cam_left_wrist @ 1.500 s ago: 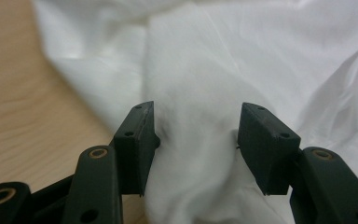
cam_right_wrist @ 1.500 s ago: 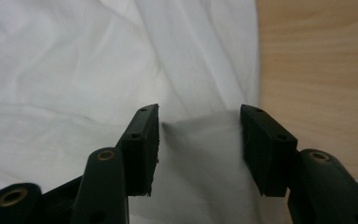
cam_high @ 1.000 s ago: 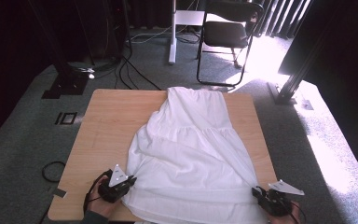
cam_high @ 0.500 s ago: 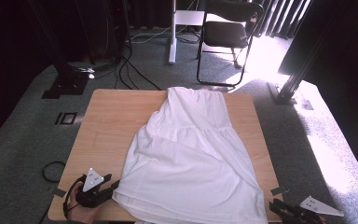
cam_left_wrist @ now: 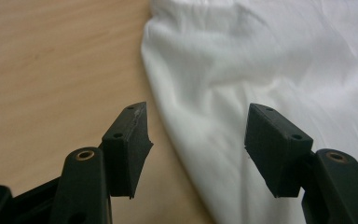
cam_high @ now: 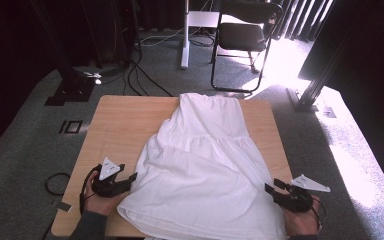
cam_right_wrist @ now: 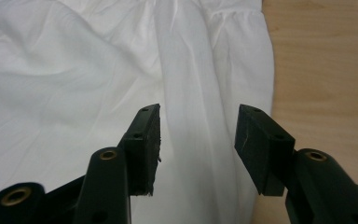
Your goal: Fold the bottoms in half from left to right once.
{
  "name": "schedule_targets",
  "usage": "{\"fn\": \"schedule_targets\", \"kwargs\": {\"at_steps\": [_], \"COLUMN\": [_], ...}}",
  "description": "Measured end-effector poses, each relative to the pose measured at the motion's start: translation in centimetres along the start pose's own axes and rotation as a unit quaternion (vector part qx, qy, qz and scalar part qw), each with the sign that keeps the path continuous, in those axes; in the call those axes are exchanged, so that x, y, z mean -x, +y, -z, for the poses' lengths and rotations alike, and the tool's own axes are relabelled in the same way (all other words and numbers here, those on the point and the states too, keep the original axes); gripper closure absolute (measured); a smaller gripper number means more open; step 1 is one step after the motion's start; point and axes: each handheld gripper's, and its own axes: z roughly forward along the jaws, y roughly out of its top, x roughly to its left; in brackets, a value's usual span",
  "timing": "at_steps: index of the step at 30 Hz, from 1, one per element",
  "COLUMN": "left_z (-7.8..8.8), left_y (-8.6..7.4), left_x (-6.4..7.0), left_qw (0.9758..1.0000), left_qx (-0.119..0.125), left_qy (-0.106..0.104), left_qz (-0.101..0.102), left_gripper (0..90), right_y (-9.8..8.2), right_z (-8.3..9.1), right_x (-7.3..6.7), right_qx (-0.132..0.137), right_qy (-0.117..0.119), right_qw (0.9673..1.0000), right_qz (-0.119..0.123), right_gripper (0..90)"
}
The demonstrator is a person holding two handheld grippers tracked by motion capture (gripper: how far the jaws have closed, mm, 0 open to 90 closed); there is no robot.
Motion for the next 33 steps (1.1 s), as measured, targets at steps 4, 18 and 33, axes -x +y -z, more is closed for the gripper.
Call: {"fn": "schedule_targets", "kwargs": {"at_steps": [4,18,33], "left_z": [-2.5,-12.4,-11.2], "left_y": [2.2,5.6,2.8], "left_x": [-0.6,-4.0,-3.1], "left_qw": [0.9999,0.9938,0.9914], "left_qx": [-0.005,-0.088,-0.092], "left_qy": [-0.013,-0.034,-0.069], "left_qz": [-0.004,0.058,0.063], "left_gripper": [39.7,34.2,88.5], "right_y": [2.5,9.8,11.6], "right_z": [-2.8,-13.2,-21.0], "right_x": [-0.4,-1.0,-3.2], "right_qx": [-0.005,-0.045,-0.121], "right_qy": [0.005,-0.022,-0.043], "right_qw": [0.9998,0.9974,0.9890], "right_qz": [0.020,0.053,0.074], "right_gripper": [47.4,33.0,66.6]}}
